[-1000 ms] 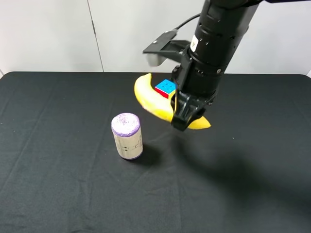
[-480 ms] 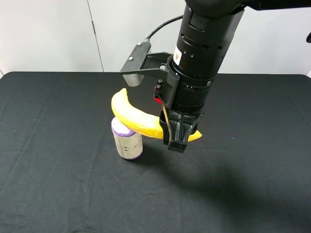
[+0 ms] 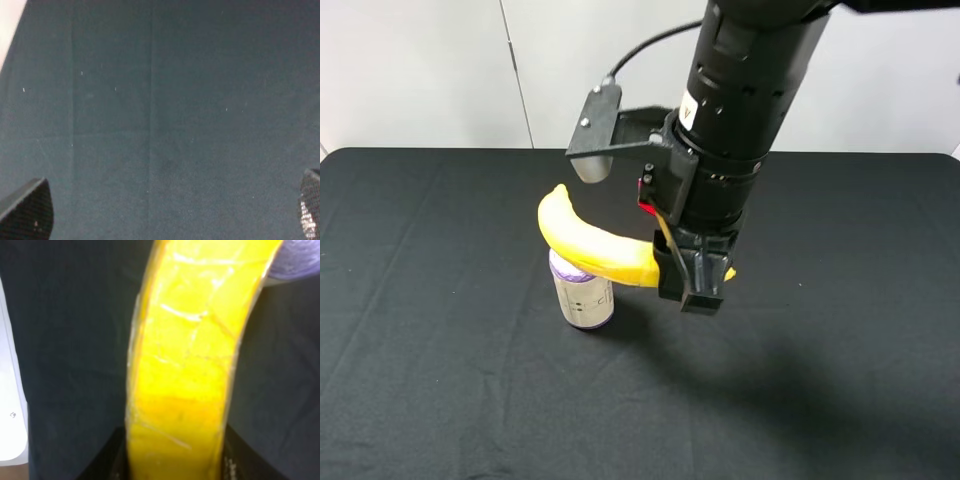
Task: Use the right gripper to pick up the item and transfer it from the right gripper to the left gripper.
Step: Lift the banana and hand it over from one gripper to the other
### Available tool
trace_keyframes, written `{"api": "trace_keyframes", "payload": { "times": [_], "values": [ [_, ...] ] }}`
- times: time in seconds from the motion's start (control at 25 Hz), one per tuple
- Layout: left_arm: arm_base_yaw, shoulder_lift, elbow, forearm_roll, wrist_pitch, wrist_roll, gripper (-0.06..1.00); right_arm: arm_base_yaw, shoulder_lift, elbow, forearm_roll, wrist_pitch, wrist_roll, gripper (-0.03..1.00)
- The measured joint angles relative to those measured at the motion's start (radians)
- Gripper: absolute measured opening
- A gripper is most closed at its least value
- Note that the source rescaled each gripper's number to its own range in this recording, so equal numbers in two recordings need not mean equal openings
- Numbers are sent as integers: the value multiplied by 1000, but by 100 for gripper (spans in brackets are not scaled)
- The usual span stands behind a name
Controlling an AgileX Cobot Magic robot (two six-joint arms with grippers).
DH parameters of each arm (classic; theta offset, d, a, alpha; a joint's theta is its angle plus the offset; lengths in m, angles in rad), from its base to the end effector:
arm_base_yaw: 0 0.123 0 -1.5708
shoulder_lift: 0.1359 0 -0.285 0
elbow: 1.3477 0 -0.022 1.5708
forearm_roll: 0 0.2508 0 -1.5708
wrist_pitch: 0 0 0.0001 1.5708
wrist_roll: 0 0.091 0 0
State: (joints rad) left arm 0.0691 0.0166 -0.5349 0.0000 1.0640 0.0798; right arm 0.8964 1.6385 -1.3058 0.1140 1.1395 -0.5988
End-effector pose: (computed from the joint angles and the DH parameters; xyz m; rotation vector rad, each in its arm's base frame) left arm -0.0064 -0.0004 0.2868 0.0109 2.0305 0.0939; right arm 0.1944 0.2582 0.2736 -1.9758 2.2141 0.1996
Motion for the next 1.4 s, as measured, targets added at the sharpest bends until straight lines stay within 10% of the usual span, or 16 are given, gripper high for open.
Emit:
{"api": "trace_keyframes", "payload": {
  "times": [0.36,1.0,1.4],
  "values": [
    [-49,293,-131,-114,2,201,96,0,-83,-18,2,33,-68,0],
    [-542,692,-320,-103,-29,516,96,0,-92,-18,19,72,-86,0],
    [-636,797,-320,-144,-156,601,96,0,-92,-18,74,68,-47,0]
  ]
}}
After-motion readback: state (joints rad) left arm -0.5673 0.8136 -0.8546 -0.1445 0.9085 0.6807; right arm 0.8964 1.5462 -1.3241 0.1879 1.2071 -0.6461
